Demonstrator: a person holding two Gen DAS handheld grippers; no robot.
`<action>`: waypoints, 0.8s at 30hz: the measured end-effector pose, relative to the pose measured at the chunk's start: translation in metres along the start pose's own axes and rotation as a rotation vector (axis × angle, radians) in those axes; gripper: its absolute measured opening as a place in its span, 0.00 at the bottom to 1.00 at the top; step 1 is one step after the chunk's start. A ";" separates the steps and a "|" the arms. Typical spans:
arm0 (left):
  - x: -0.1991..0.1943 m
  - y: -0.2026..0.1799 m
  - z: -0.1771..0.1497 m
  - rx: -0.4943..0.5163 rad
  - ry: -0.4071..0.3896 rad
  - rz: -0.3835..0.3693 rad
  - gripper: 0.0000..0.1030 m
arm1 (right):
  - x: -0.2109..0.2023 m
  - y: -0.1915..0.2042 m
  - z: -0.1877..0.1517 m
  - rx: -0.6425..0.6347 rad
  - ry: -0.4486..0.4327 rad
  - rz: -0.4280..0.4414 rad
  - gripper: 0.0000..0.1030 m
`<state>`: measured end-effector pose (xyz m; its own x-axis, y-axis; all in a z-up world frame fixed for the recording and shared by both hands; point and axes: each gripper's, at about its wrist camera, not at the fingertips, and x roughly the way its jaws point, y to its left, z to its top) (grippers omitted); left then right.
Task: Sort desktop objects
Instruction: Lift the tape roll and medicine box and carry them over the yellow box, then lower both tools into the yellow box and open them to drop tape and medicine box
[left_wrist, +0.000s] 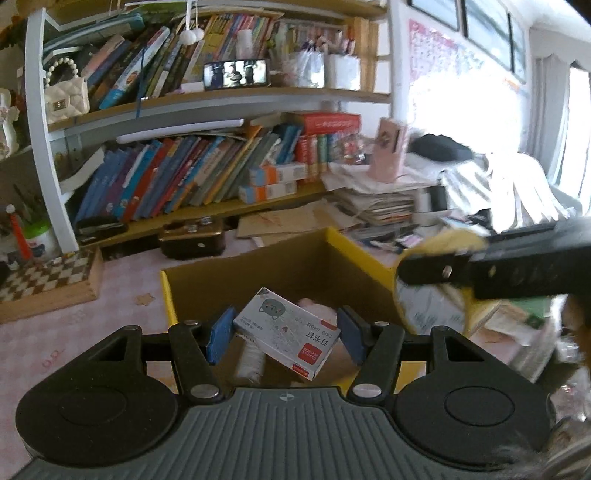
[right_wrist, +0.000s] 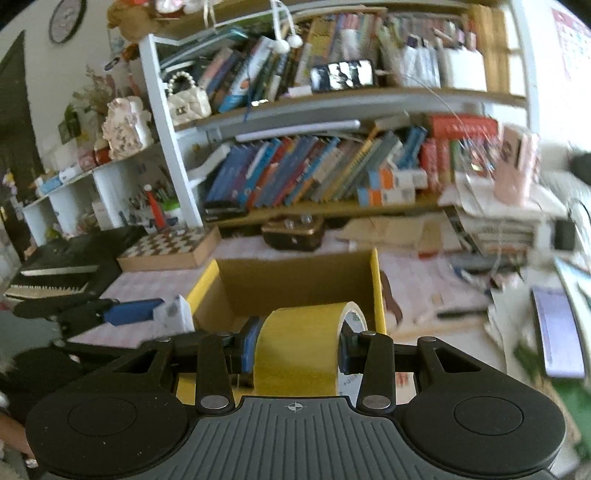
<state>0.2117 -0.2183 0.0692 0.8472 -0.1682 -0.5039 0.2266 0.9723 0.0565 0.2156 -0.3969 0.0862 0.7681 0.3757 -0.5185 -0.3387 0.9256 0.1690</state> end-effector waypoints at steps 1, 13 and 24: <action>0.008 0.000 0.001 0.011 0.009 0.016 0.56 | 0.006 -0.001 0.005 -0.011 -0.003 0.005 0.38; 0.096 0.006 0.004 0.100 0.194 0.095 0.56 | 0.091 0.012 0.050 -0.118 0.058 0.092 0.38; 0.111 0.008 -0.007 0.077 0.261 0.083 0.56 | 0.175 0.030 0.051 -0.149 0.288 0.189 0.38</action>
<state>0.3044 -0.2283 0.0080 0.7143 -0.0310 -0.6992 0.2059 0.9641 0.1676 0.3679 -0.3013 0.0430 0.5074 0.4910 -0.7081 -0.5510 0.8167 0.1715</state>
